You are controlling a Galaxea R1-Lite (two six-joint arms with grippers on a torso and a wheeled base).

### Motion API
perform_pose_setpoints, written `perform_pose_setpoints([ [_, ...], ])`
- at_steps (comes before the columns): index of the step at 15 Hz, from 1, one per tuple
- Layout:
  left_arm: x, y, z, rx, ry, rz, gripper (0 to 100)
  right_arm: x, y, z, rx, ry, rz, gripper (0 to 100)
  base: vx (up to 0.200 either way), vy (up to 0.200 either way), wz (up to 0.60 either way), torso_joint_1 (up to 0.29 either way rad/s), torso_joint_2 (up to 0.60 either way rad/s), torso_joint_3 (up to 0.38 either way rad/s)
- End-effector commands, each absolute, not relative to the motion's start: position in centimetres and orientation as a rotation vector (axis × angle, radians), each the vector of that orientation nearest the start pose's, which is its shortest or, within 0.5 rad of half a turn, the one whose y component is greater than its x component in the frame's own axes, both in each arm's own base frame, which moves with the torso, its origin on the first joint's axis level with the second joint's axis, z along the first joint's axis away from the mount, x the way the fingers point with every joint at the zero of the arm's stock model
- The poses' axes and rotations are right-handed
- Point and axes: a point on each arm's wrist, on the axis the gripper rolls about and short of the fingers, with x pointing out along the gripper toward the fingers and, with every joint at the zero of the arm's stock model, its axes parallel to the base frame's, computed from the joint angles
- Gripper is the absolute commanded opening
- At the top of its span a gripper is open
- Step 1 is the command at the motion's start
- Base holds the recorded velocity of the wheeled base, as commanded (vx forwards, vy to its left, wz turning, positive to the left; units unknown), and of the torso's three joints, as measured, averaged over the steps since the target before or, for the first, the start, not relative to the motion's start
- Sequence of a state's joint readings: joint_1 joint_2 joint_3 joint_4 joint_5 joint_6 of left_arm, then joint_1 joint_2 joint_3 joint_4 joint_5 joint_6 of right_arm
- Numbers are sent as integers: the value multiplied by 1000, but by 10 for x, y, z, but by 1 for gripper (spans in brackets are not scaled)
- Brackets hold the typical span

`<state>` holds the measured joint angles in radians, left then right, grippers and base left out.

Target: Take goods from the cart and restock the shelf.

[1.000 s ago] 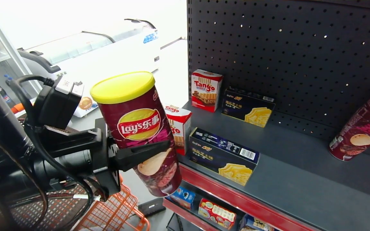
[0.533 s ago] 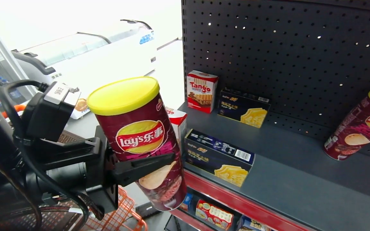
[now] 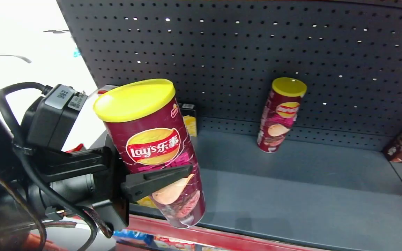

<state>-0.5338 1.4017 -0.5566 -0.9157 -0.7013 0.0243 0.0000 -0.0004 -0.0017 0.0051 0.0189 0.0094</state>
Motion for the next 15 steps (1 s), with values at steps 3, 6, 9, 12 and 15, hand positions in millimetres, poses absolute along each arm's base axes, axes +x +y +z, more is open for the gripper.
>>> perform_pose_setpoints([
  [3, 182, -124, 222, 28, -92, -1232, 0, -23, 0, 75, 9, 3, 21, 100, 0, 0, -200, 1, 2, 1],
  [6, 183, -123, 223, 28, -93, -1226, 0, -23, 0, 75, 9, 3, 21, 100, 0, 0, 0, 0, 0, 0],
  [9, 183, -123, 222, 28, -90, -1224, 0, -23, 0, 75, 9, 3, 21, 100, 0, 0, 0, 0, 0, 0],
  [12, 184, -123, 222, 28, -90, -1221, 0, -23, 0, 75, 9, 3, 21, 100, 0, 0, -200, 1, 1, 1],
  [15, 185, -122, 221, 28, -87, -1218, 0, -23, 1, 75, 9, 3, 23, 100, 0, 0, 0, 0, 0, 0],
])
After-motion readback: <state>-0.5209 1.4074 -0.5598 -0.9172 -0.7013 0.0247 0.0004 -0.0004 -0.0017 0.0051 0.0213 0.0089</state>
